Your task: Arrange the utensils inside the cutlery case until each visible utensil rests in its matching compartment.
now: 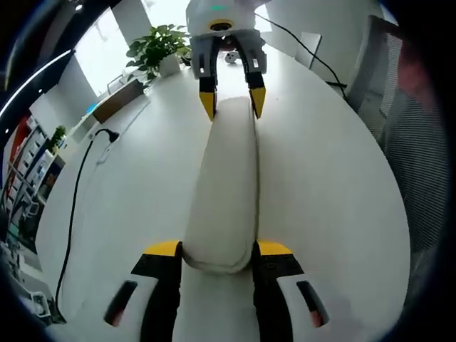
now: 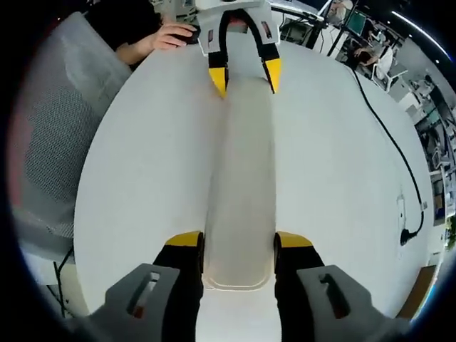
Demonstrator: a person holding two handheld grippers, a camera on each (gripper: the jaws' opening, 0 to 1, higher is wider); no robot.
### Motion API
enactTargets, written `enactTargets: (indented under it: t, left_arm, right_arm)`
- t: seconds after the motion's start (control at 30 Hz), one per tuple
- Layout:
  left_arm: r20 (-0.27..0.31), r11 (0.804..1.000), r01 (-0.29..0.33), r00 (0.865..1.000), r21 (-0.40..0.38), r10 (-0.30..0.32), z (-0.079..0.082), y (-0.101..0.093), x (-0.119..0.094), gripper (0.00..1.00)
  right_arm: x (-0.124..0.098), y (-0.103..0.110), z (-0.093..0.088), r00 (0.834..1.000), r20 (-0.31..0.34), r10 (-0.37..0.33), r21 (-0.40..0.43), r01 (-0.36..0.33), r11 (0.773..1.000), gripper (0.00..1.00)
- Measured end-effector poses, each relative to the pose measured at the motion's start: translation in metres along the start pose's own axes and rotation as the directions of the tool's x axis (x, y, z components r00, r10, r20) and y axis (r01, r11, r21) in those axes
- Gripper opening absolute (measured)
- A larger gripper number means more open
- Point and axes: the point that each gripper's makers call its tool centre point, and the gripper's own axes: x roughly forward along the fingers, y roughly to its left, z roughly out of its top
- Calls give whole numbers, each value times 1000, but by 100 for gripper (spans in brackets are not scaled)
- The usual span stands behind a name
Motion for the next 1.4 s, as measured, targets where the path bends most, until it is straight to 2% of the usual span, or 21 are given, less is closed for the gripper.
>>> enactTargets:
  t: [0.03,0.1,0.13,0.17,0.27,0.37,0.4,0.43,0.47,0.5,0.53,0.6,0.7,0.77,0.83,0.9,1.0,1.1,1.2,1.37,1.4]
  left_arm:
    - [-9,1000,1,1000,-4,-1,-2,1,0,40]
    - [-35,998,1,999,-67,-3,-8,1,-2,41]
    - [-24,998,-6,1000,-61,4,-8,4,-3,42]
    - [-9,993,-14,1000,-116,13,-8,5,-5,45]
    - [0,984,-18,1000,-175,18,-8,7,-12,51]
    - [38,982,-47,998,-185,54,0,13,-23,51]
    - [62,973,-76,994,-218,92,6,19,-27,49]
    - [60,973,-75,994,-217,90,8,19,-29,47]
    - [54,973,-85,994,-215,98,10,21,-30,41]
    - [51,975,-95,993,-201,108,12,22,-29,30]
    - [63,981,-91,993,-170,103,17,22,-26,25]
    - [71,978,-61,995,-202,76,20,19,-22,29]
    - [82,980,-42,995,-196,59,24,16,-19,25]
    - [80,981,-41,995,-189,57,24,16,-17,29]
    - [69,983,-25,997,-184,39,21,13,-15,29]
    - [68,980,25,998,-199,-12,20,5,-12,30]
    - [28,984,10,1000,-179,-5,15,6,-10,30]
    - [35,983,17,999,-185,-11,19,4,-10,27]
    - [28,983,22,999,-182,-17,19,3,-10,25]
    - [18,975,31,999,-219,-27,17,3,-12,26]
    - [11,973,23,1000,-228,-21,16,4,-13,26]
  right_arm:
    - [-1,2,-5,1000,-22,14,10,-14,1000,39]
    - [-4,2,-8,1000,-4,20,61,-20,998,42]
    - [-7,-1,-5,1000,25,3,94,-6,996,42]
    - [-12,-7,-1,996,83,-18,164,4,986,42]
    - [-29,-15,8,981,186,-60,316,-2,949,42]
    - [-45,-23,16,960,242,-140,358,46,933,28]
    - [-49,-22,13,963,228,-142,356,54,933,11]
    - [-50,-26,9,963,205,-173,344,95,934,0]
    - [-50,-29,-2,968,154,-200,317,143,938,0]
    - [-45,-23,1,968,180,-176,343,106,933,5]
    - [-41,-16,-5,975,164,-151,379,79,922,5]
    - [-38,-20,-13,977,115,-180,344,131,930,0]
    - [-39,-14,-9,979,143,-143,374,81,924,4]
    - [-42,-15,-8,976,149,-158,353,97,931,7]
    - [-43,-14,-11,979,137,-148,385,86,919,8]
    - [-42,-13,-10,977,152,-148,385,80,919,9]
    - [-37,-9,-12,981,124,-148,383,90,919,16]
    - [-30,-8,-17,985,86,-150,371,108,922,9]
    - [-29,-7,-15,986,97,-134,380,88,921,9]
    - [-27,-5,-14,992,87,-86,464,36,885,14]
    - [-27,-3,-12,994,83,-75,451,29,892,16]
